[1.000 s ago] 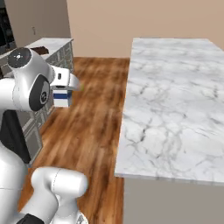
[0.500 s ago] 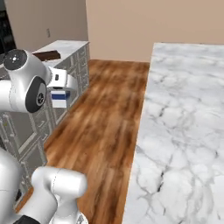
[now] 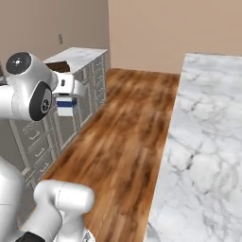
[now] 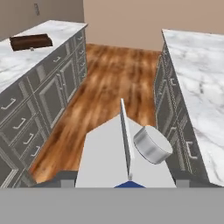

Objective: Take out the milk from the fridge and place it on the tray on the counter. Then take the sugar cube near the tray and place it in the tray.

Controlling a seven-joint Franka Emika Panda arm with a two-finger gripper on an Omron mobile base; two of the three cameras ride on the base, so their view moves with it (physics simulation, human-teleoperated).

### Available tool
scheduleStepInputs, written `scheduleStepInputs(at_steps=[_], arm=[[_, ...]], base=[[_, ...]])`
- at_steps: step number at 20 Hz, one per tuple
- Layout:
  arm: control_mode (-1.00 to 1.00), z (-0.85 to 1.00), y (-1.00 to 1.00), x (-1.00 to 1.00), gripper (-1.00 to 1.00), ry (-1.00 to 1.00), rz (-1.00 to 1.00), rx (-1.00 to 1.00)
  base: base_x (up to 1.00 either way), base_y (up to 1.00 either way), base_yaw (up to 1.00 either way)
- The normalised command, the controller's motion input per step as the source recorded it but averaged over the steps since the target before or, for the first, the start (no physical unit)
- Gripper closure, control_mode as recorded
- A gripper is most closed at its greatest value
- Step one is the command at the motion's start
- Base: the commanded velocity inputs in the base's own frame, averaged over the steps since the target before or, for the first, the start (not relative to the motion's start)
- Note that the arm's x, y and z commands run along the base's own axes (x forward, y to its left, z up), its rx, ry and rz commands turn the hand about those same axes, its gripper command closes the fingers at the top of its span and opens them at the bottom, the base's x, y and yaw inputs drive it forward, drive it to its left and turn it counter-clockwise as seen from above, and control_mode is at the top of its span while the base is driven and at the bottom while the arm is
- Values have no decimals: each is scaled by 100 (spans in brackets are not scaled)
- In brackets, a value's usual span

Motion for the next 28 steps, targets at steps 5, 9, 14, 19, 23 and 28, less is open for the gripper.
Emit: scheduleStepInputs(at_steps=[5,9,14,19,23,28], arm=[[100,0,0,0,100,0,0,0],[100,0,0,0,100,0,0,0],[100,0,0,0,100,0,0,0],[100,0,0,0,100,0,0,0],[100,0,0,0,100,0,0,0],[100,0,0,0,100,0,0,0]], base=[[100,-25,44],[100,-14,48],[100,-15,68],[100,-22,57],[100,-22,53],[100,-45,48]])
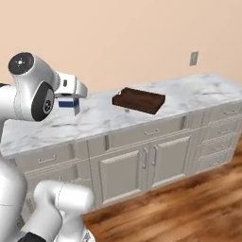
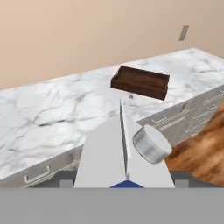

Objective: Take out the milk from the fridge and place it on the tray on the counter. Then take the sugar cube near the tray and place it in the tray.

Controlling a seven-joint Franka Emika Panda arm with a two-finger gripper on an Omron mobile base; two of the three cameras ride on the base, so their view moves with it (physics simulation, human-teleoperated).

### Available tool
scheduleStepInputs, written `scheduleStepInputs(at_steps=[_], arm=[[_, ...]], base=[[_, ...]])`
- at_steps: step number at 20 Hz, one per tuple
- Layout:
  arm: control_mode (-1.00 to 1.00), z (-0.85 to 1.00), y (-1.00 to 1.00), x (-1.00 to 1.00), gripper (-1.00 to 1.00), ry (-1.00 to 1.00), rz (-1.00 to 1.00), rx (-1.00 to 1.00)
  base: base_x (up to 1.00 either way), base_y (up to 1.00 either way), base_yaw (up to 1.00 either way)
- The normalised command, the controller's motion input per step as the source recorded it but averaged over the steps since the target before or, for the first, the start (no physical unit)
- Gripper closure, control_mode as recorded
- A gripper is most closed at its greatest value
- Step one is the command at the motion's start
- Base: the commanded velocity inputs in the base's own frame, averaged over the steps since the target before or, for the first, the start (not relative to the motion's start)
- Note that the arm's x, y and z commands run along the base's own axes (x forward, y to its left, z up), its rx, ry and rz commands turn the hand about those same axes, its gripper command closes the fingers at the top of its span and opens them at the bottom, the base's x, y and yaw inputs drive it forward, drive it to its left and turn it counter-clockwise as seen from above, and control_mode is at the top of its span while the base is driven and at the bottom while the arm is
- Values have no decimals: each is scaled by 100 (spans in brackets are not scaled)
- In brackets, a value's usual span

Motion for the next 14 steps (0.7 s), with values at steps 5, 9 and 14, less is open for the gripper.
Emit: scheduleStepInputs(at_steps=[5,9,14], arm=[[100,0,0,0,100,0,0,0],[100,0,0,0,100,0,0,0],[100,0,0,0,100,0,0,0]], base=[[100,-59,51],[100,-73,54],[69,-88,57]])
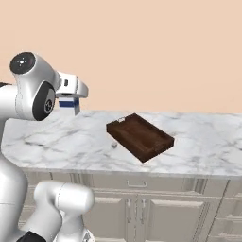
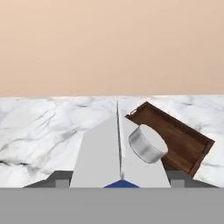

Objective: Take out the milk from the fridge and place it on the tray on the counter. Then take the sugar cube near the tray and place it in the tray.

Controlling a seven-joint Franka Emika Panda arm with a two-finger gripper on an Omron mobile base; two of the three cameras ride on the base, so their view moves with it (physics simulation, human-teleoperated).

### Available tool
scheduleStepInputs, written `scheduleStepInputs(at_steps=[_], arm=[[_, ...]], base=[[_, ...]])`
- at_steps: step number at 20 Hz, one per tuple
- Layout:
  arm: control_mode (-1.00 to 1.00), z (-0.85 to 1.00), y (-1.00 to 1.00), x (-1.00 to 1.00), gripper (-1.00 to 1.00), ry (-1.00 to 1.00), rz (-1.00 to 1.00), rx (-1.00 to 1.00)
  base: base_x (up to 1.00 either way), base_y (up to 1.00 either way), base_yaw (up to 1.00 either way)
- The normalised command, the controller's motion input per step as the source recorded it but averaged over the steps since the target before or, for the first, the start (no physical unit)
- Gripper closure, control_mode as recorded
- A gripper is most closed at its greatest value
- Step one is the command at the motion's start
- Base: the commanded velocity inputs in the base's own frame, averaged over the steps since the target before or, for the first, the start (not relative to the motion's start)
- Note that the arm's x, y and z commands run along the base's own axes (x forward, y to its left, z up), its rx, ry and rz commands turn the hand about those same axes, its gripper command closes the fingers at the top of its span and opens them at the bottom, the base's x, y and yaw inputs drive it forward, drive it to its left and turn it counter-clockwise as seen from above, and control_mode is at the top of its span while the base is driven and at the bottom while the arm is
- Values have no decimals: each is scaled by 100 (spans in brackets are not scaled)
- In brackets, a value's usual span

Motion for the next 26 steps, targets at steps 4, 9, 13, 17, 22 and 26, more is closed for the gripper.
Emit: scheduleStepInputs(at_steps=[4,9,13,17,22,26], arm=[[100,0,0,0,100,0,0,0],[100,0,0,0,100,0,0,0],[100,0,0,0,100,0,0,0],[100,0,0,0,100,0,0,0],[100,0,0,0,100,0,0,0],[100,0,0,0,100,0,0,0]], base=[[30,-100,48],[5,-100,38],[53,-83,23],[100,41,-6],[100,100,-48],[89,45,-24]])
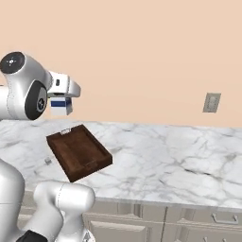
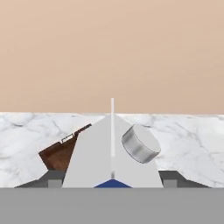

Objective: Take out the milk from the fridge and place it on the tray on the counter. Then take the sugar cube near the tray and place it in the tray.

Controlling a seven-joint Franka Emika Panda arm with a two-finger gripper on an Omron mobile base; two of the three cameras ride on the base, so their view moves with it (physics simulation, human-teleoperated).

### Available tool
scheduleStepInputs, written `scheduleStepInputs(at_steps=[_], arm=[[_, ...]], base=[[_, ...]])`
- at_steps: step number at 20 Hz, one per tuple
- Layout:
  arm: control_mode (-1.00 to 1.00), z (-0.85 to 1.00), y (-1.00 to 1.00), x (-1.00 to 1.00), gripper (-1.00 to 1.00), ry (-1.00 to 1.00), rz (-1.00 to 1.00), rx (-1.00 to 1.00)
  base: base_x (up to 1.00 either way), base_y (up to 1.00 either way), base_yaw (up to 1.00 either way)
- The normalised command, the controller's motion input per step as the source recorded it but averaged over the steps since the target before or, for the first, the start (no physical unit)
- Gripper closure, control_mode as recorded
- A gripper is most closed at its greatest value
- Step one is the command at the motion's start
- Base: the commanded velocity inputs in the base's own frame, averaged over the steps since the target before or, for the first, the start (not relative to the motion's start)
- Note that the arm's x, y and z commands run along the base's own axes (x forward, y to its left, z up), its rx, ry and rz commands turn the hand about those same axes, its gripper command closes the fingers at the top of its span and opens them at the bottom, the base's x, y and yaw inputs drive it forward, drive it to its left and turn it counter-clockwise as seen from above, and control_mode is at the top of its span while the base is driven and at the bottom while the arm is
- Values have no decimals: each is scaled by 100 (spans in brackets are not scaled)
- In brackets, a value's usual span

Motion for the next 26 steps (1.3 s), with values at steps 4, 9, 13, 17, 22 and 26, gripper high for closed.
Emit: scheduleStepInputs(at_steps=[4,9,13,17,22,26], arm=[[100,0,0,0,100,0,0,0],[-100,-82,6,45,100,0,17,20],[-100,-99,0,98,100,4,42,9],[-100,-100,11,100,100,16,44,-13],[-100,-89,47,83,100,7,37,-16],[-100,-63,68,39,100,0,21,-14]], base=[[44,6,-1],[0,0,0],[0,0,0],[0,0,0],[0,0,0],[0,0,0]])
